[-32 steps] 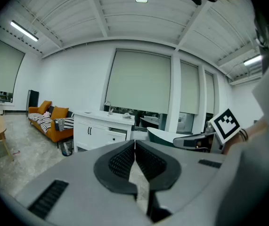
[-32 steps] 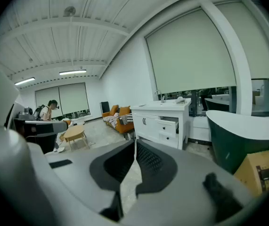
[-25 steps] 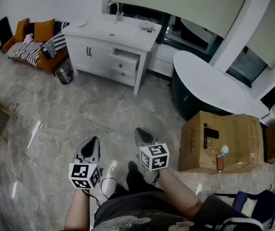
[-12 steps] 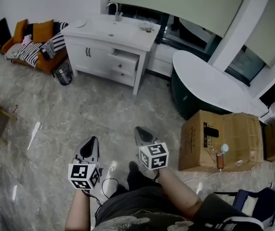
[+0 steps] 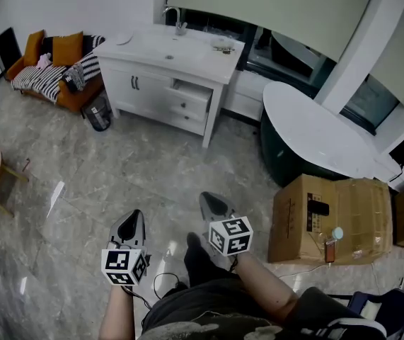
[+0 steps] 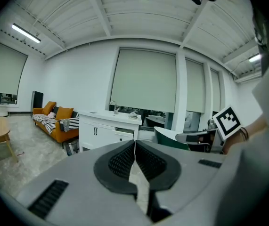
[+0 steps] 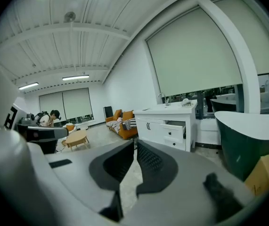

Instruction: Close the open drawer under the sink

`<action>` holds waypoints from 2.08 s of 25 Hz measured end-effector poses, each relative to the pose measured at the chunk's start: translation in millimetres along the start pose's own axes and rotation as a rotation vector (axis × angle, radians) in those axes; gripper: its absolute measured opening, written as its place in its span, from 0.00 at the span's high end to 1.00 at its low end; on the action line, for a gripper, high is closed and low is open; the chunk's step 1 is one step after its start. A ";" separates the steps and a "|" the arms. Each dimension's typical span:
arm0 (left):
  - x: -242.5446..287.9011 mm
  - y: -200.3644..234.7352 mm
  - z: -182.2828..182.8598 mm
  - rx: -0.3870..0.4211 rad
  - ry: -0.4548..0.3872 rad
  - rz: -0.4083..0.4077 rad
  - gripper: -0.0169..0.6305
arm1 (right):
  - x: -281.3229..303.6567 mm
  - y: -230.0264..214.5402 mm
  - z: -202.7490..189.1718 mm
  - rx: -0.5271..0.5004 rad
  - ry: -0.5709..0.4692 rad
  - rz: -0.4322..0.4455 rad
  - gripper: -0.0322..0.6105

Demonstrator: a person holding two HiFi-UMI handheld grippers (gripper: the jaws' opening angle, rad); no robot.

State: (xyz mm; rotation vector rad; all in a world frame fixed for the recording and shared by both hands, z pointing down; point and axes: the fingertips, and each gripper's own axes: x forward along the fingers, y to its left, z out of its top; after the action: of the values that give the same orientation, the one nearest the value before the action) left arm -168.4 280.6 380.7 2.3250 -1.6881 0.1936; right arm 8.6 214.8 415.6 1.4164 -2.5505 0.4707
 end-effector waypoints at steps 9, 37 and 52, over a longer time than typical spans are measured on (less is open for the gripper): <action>101.3 36.4 32.8 -0.008 0.034 0.029 0.95 | 100.1 -70.6 45.1 0.065 0.012 0.009 0.90; 353.8 100.4 77.0 -0.029 0.099 -0.026 0.95 | 288.5 -212.6 72.7 0.135 0.108 -0.034 0.82; 552.4 202.6 72.1 0.033 0.273 -0.319 0.95 | 471.0 -257.4 57.4 0.257 0.193 -0.302 0.82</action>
State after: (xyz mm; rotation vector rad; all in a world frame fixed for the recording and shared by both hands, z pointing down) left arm -189.4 -303.3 481.2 2.4210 -1.1795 0.4538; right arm -21.5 -305.6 556.0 1.7107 -2.1369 0.8570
